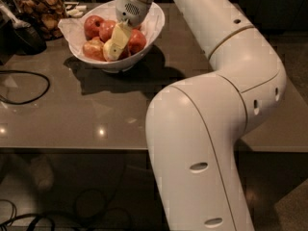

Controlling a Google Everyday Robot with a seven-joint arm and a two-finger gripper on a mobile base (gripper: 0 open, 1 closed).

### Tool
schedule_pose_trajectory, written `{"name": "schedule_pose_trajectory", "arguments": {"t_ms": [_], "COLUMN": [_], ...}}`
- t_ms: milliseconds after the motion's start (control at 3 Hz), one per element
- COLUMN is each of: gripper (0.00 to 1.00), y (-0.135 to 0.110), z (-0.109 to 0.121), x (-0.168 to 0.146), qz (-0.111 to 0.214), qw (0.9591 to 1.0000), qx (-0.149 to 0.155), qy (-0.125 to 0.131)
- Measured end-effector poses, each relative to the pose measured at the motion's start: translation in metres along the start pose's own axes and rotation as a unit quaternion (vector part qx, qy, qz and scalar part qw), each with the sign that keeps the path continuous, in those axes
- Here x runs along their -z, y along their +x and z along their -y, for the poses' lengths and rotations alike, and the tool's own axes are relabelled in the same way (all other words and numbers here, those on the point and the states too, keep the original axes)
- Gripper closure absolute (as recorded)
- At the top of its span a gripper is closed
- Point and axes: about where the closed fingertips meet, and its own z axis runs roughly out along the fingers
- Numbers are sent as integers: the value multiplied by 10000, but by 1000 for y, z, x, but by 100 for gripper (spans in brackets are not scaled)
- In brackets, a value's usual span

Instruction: Pick apple from white bowl

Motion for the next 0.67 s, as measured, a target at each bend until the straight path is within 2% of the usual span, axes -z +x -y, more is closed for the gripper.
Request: {"name": "schedule_pose_trajectory", "arguments": {"t_ms": [333,667], "gripper": [100,100], "y": [0,-14], "z": [0,-2], "x": [0,19], "qz": [0,179], "qw": [10000,9993], "qx": [0,136], "qy": [0,302]}}
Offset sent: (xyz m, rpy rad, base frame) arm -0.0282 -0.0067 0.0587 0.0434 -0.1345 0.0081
